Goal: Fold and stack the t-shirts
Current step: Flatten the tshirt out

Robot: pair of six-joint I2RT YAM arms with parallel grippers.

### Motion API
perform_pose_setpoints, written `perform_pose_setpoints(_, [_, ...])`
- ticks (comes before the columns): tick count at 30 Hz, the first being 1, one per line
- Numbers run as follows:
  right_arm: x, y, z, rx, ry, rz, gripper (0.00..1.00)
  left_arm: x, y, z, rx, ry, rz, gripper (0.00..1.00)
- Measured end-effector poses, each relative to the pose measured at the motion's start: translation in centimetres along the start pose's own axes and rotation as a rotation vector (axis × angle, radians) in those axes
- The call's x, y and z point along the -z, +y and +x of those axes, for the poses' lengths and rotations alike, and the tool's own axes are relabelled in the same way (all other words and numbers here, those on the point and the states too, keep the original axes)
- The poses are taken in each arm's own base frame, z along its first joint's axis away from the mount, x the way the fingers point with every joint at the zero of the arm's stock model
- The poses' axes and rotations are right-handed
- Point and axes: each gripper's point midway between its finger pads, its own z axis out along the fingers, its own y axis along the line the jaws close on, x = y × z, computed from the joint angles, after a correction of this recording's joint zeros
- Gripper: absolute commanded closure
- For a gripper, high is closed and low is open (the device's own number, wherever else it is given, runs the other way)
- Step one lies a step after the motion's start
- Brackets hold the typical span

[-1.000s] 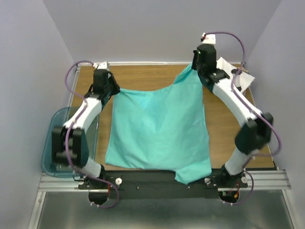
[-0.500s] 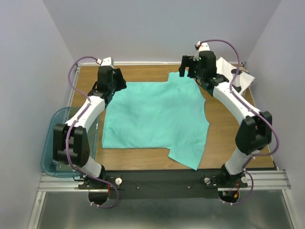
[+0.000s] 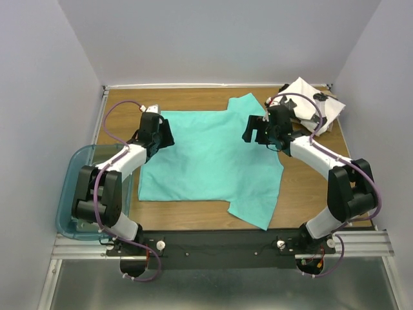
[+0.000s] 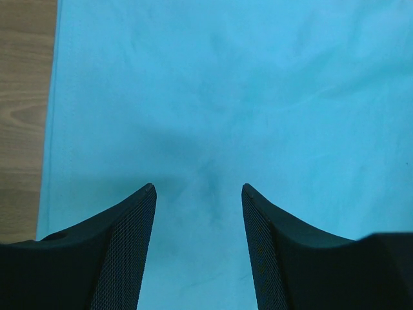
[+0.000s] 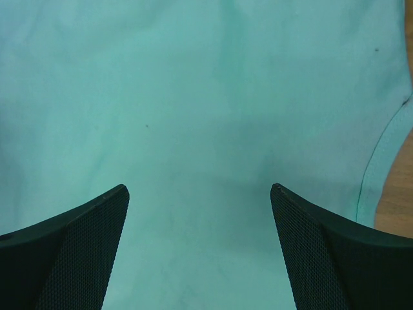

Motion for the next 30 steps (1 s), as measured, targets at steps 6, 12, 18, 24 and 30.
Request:
perform_pose_setpoints(6, [-1.2, -1.1, 1.5, -0.022, 0.033, 0.046, 0.04, -0.4, -1.6, 1.2, -0.028, 0.016, 0.036, 0.38])
perform_pose_setpoints(12, [-3.1, -3.2, 3.5, -0.034, 0.080, 0.141, 0.03, -2.1, -2.7, 3.8, -0.046, 0.083, 0.080, 0.38])
perform_pose_setpoints(18, [-4.1, -4.8, 4.8, -0.030, 0.106, 0.208, 0.02, -3.2, -3.0, 6.3, -0.061, 0.149, 0.086, 0.39])
perform_pose_setpoints(24, [-5.1, -5.9, 5.5, -0.039, 0.120, 0.255, 0.01, -3.8, -3.7, 6.4, -0.067, 0.153, 0.104, 0.39])
perform_pose_setpoints(30, [-5.5, -7.5, 4.5, -0.088, 0.098, 0.284, 0.01, -4.6, -4.8, 6.3, -0.074, 0.146, 0.128, 0.39])
